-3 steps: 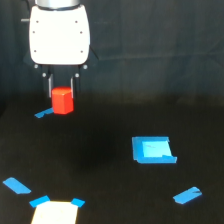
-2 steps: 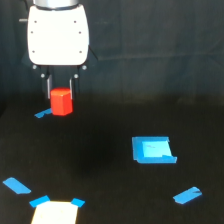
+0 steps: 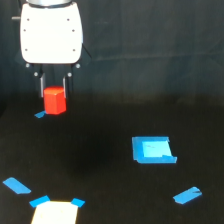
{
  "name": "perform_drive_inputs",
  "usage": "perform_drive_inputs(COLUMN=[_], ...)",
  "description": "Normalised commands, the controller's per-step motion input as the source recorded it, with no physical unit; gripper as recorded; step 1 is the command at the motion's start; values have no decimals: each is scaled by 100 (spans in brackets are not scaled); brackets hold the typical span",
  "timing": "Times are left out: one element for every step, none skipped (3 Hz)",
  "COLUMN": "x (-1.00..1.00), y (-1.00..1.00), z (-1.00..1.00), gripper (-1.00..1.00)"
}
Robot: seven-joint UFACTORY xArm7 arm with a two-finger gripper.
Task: Pick up the red object from the table
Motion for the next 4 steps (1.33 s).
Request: perform_drive_inputs(x=[-32, -8, -39, -24], y=[-61, -9, -2, 33], z=[100, 100, 6, 7], gripper=[-100, -100, -72, -100])
